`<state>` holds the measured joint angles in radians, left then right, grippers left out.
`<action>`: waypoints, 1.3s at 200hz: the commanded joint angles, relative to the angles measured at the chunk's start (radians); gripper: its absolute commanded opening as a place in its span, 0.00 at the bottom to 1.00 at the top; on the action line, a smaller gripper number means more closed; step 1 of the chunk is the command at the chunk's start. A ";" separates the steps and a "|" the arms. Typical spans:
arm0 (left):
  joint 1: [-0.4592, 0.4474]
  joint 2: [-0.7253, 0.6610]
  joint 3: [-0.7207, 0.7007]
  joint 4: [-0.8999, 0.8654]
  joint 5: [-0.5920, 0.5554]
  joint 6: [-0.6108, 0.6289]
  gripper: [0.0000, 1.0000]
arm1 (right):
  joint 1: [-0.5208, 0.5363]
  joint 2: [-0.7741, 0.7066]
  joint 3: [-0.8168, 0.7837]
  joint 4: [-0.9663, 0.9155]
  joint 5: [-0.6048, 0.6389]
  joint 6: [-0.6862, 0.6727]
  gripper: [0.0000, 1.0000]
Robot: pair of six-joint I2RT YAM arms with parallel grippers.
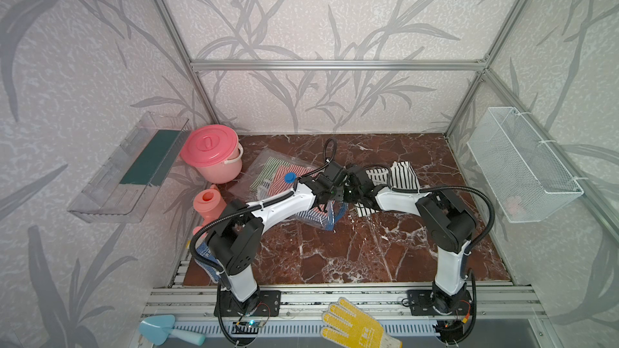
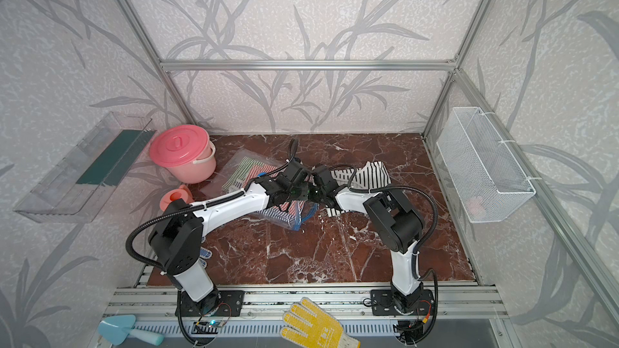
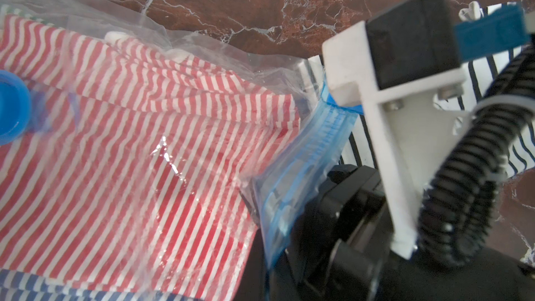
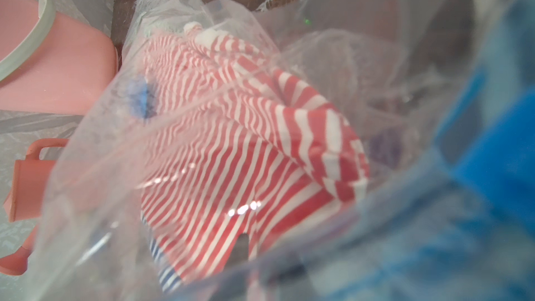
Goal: Take the tank top out of the vacuum bag
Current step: Take out the tank top from the vacuum bag.
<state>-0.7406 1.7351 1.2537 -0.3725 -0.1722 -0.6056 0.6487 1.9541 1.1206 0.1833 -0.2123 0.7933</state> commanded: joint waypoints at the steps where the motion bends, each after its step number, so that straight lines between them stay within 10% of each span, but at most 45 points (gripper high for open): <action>1: -0.006 -0.021 -0.006 0.007 -0.014 -0.008 0.00 | 0.007 0.019 0.036 -0.017 -0.008 -0.002 0.22; 83: -0.007 -0.025 -0.010 0.011 -0.013 -0.010 0.00 | 0.010 0.034 0.052 -0.051 0.052 0.002 0.26; 146: -0.006 -0.022 -0.009 0.010 -0.017 -0.010 0.00 | 0.010 -0.019 0.003 0.014 0.048 0.005 0.00; 260: -0.005 -0.027 -0.014 0.007 -0.027 -0.017 0.00 | 0.008 -0.061 -0.022 0.018 0.062 0.006 0.00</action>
<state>-0.7425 1.7351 1.2533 -0.3721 -0.1822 -0.6064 0.6510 1.9453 1.1141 0.1841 -0.1692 0.8028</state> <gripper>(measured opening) 0.045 0.049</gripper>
